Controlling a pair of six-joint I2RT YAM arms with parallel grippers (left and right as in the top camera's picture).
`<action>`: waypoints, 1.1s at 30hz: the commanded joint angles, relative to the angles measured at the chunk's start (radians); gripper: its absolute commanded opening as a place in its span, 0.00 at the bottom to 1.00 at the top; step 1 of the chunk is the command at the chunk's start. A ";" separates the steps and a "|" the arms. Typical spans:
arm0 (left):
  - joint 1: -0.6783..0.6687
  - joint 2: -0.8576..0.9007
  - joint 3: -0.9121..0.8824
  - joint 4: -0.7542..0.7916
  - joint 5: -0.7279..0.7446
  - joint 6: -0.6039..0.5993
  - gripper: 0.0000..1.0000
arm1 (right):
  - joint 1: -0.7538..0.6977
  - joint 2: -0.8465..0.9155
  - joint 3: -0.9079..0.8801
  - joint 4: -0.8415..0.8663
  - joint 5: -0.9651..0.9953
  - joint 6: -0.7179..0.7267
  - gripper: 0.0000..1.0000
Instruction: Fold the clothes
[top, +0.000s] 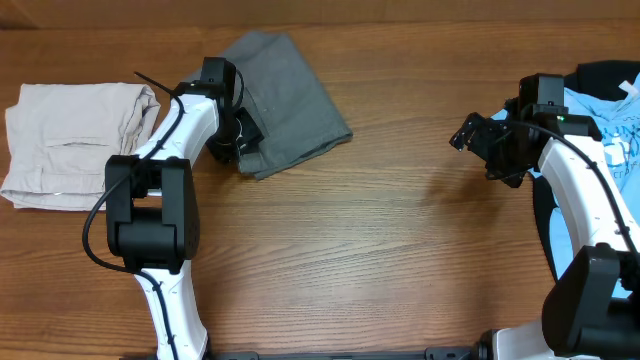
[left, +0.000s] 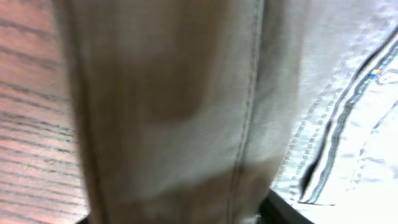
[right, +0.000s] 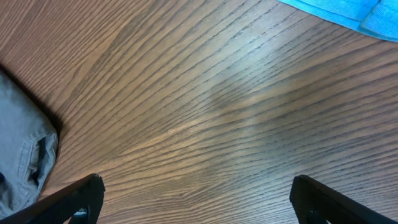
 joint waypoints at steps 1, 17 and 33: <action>-0.004 0.029 -0.035 -0.001 0.000 -0.004 0.40 | 0.001 -0.005 0.007 0.005 0.007 -0.003 1.00; -0.009 0.001 0.078 -0.016 -0.025 0.267 0.04 | 0.001 -0.005 0.007 0.005 0.007 -0.003 1.00; -0.008 -0.168 0.201 -0.067 -0.476 0.428 0.04 | 0.001 -0.005 0.007 0.005 0.007 -0.003 1.00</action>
